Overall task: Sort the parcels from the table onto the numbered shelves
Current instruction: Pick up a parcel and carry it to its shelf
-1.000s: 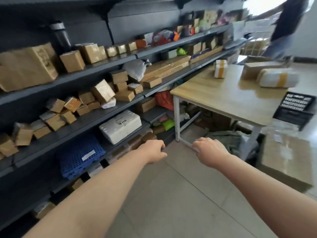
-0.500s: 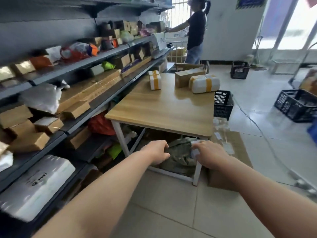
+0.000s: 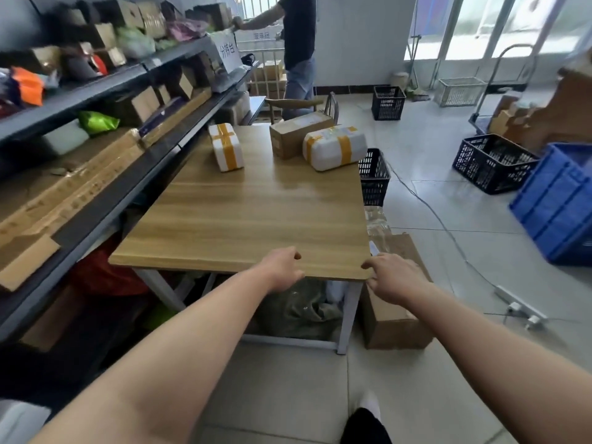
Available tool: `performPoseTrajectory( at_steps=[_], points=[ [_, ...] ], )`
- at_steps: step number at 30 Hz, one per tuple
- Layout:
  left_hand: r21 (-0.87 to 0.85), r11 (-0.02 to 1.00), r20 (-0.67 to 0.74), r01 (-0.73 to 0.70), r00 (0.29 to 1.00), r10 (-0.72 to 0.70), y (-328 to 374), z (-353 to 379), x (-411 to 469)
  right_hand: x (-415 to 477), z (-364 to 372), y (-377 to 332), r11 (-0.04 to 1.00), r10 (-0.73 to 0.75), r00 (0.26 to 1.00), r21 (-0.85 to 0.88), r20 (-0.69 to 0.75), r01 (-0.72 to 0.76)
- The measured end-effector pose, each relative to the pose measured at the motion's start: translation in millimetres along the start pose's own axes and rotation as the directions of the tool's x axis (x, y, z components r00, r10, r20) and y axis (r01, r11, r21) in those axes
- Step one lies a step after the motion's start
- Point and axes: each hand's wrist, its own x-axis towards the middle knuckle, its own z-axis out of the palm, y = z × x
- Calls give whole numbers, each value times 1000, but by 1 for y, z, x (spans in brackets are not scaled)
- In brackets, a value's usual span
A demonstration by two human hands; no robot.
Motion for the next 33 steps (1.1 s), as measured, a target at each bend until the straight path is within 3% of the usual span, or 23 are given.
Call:
performPoseTrajectory(
  at_steps=[13, 18, 25, 33],
  points=[
    [16, 999, -32, 47, 998, -47, 52, -80, 237, 251, -69, 66, 993, -13, 997, 114, -78, 22],
    [-129, 984, -36, 120, 991, -126, 65, -102, 323, 342, -79, 100, 994, -10, 1000, 109, -16, 12],
    [-181, 972, -60, 153, 984, -166, 54, -131, 410, 425, -94, 105, 996, 32, 999, 76, 42, -35],
    [-137, 988, -76, 73, 994, -84, 45, -169, 509, 499, -114, 97, 987, 126, 992, 100, 14, -127]
  ],
)
